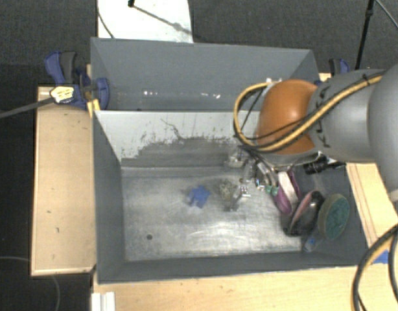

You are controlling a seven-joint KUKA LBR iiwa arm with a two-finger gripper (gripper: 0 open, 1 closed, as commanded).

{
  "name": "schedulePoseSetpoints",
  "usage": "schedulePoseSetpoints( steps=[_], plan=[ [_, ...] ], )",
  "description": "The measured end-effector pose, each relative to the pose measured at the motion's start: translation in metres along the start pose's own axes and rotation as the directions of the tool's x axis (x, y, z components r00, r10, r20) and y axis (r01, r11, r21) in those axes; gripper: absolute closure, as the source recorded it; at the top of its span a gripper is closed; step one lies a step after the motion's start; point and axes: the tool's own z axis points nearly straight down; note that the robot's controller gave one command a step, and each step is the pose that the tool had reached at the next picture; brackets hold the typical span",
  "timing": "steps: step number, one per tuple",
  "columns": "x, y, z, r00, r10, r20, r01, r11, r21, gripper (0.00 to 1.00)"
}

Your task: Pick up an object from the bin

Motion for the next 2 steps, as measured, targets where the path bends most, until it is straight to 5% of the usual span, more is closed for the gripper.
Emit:
schedulePoseSetpoints(
  steps=[1, 2],
  plan=[
    [-0.003, -0.001, -0.002, 1.0, 0.004, 0.01, -0.004, 1.0, 0.0, 1.0],
    [-0.005, -0.001, -0.041, 1.0, 0.009, 0.003, -0.009, 1.0, 0.001, 1.0]
  ],
)
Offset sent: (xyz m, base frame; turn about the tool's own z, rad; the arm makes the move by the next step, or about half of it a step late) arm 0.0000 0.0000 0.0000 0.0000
